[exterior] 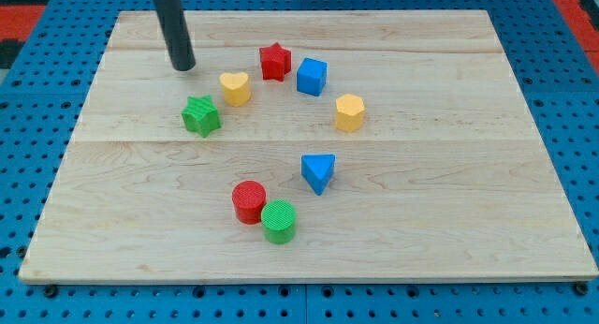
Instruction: Place the red circle in between the green circle and green star
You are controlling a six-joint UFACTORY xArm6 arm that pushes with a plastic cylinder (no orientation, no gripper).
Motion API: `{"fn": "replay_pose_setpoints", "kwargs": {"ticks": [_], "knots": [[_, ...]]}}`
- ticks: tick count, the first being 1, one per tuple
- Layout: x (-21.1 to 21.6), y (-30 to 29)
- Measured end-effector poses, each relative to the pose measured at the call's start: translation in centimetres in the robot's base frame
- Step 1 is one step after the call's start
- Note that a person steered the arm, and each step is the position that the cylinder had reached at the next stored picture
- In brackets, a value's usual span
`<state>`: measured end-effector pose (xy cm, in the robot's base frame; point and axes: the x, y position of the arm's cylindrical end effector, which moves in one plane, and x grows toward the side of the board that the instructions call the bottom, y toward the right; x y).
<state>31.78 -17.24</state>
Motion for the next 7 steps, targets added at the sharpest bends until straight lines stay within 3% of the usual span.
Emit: {"fn": "replay_pose_setpoints", "kwargs": {"ticks": [1, 2, 4, 5, 6, 7], "knots": [[3.1, -1.9], [9.6, -1.6], [22.5, 4.3], [26.7, 10.3], [27.5, 16.2], [27.5, 16.4]]}}
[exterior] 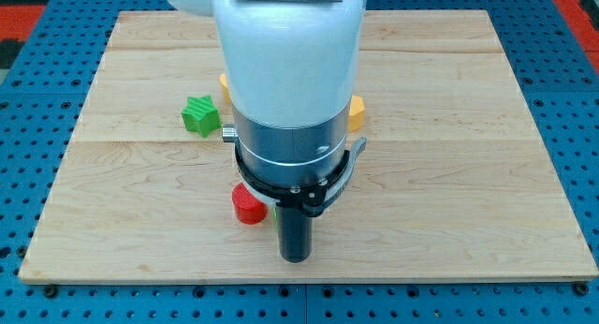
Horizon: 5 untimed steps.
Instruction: Place the red circle in between the green circle and green star
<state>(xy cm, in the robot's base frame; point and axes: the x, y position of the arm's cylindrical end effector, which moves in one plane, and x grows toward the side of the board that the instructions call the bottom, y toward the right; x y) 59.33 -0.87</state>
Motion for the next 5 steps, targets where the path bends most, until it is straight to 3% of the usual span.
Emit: {"fn": "replay_pose_setpoints", "kwargs": {"ticks": [5], "knots": [[-4.4, -5.7]]}}
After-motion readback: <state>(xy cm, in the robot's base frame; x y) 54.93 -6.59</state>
